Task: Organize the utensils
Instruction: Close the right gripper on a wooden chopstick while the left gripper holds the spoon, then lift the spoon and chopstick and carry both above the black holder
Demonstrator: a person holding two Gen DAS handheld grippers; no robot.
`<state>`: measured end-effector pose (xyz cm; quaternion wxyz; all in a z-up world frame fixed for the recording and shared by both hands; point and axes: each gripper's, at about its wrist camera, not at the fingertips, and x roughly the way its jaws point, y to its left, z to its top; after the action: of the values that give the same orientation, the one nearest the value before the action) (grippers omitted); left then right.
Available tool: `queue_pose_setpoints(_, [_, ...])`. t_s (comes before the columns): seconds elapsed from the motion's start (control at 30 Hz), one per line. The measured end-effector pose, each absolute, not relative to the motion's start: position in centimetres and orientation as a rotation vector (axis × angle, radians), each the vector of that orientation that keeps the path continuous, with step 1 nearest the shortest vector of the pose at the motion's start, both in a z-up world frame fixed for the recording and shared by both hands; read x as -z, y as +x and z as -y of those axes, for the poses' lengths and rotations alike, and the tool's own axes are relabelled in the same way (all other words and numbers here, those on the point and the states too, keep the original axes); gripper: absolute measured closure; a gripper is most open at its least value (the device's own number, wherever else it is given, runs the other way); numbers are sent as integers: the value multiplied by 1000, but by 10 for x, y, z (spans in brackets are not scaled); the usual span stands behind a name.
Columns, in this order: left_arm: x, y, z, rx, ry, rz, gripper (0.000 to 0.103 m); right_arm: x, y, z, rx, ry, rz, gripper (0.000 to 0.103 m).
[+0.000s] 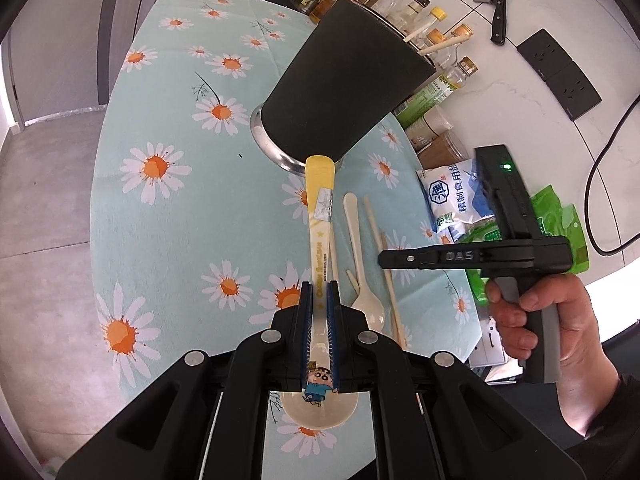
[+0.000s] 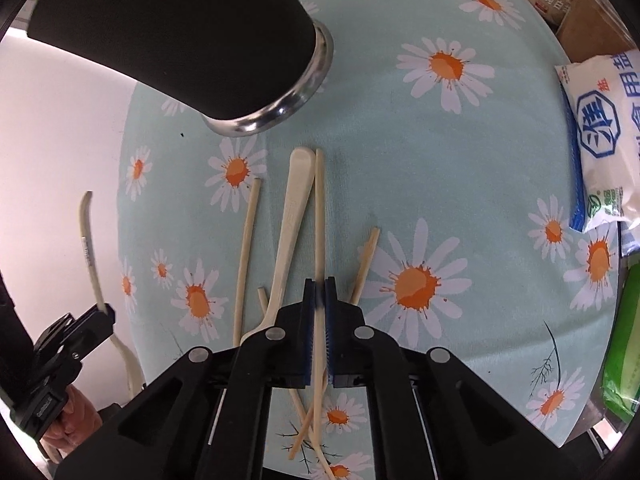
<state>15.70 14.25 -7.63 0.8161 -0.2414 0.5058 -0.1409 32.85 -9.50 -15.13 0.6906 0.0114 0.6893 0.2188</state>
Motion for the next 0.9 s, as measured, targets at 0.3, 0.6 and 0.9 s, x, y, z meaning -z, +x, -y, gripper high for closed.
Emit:
queue_pose_setpoints(0.3, [74, 167, -132, 308, -485, -1066, 97, 119, 320, 115, -598, 147, -1427, 97])
queue_pose_setpoints(0.6, [43, 171, -126, 293, -479, -934, 97, 69, 303, 133, -813, 222, -1151, 97])
queue_pose_setpoints(0.9, [-17, 188, -119, 263, -442, -756, 97, -4, 325, 137, -943, 213, -856, 97])
